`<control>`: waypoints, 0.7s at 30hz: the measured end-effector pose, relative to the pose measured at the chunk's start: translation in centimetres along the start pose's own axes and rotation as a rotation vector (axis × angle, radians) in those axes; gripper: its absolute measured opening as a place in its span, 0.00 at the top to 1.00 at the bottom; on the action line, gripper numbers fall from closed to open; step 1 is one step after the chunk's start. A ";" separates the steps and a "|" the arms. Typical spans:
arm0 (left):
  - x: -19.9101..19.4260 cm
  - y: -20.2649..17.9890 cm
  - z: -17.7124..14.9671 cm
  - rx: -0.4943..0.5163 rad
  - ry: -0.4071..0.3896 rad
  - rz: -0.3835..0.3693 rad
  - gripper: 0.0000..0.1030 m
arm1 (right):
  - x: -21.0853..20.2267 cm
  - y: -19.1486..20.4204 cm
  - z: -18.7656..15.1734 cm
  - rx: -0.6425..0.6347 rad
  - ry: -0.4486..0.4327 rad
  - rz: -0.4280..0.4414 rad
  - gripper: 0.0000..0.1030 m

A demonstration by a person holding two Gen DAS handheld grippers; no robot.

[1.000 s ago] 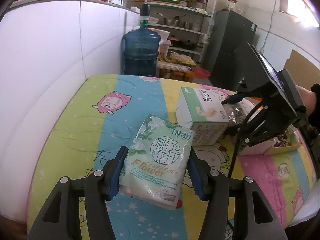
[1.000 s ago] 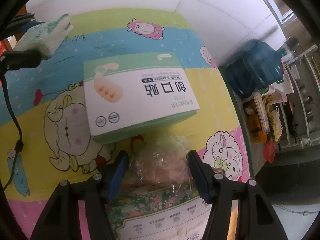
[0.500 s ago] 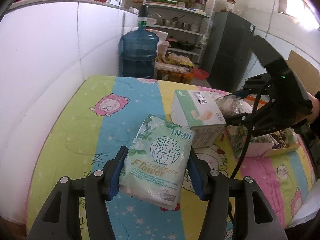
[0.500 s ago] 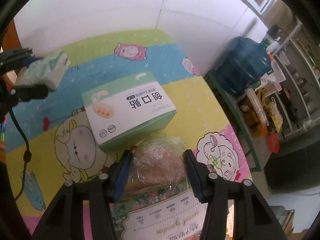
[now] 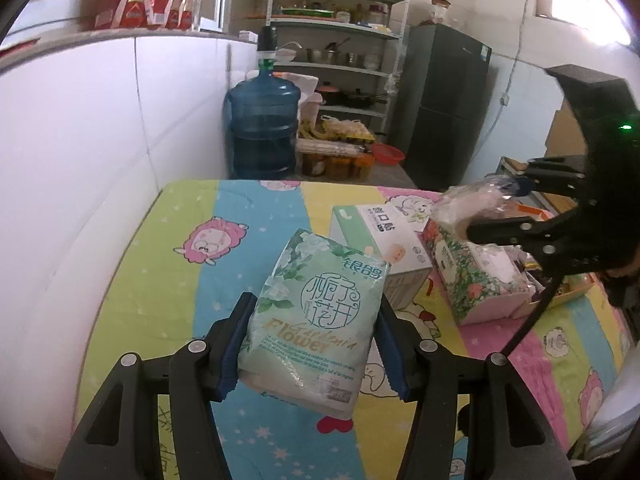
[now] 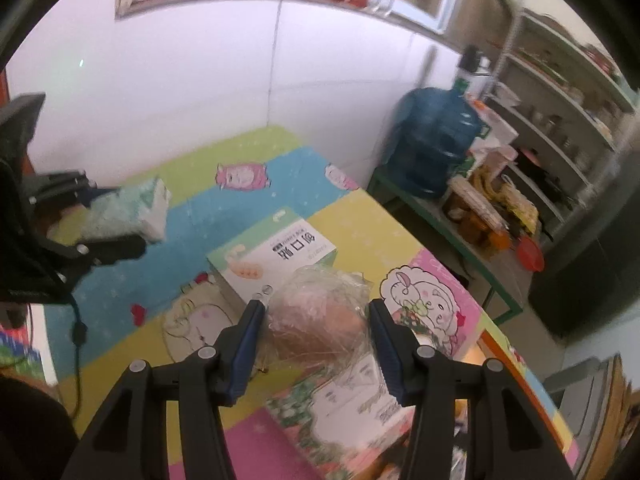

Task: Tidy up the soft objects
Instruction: 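Carry the tissue pack with the left gripper while the right carries the bread bag over the box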

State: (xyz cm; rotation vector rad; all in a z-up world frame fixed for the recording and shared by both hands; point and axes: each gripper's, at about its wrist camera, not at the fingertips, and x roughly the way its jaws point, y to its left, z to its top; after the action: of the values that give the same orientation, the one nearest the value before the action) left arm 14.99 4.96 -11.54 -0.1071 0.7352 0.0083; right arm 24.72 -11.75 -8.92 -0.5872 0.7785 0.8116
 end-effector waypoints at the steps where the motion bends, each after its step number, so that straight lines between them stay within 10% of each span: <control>1: -0.1 0.0 0.1 0.002 -0.001 -0.002 0.43 | -0.6 0.1 -0.1 0.018 -0.011 -0.005 0.48; 21: -1.5 -8.4 3.1 0.167 -0.022 -0.167 0.43 | -14.0 -1.9 -8.9 0.378 -0.130 -0.222 0.48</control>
State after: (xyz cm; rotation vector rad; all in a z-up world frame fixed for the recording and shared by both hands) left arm 16.35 -3.01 -7.47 -0.0090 0.7006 -0.2107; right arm 16.63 -24.93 -2.68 -0.2728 0.7094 0.4764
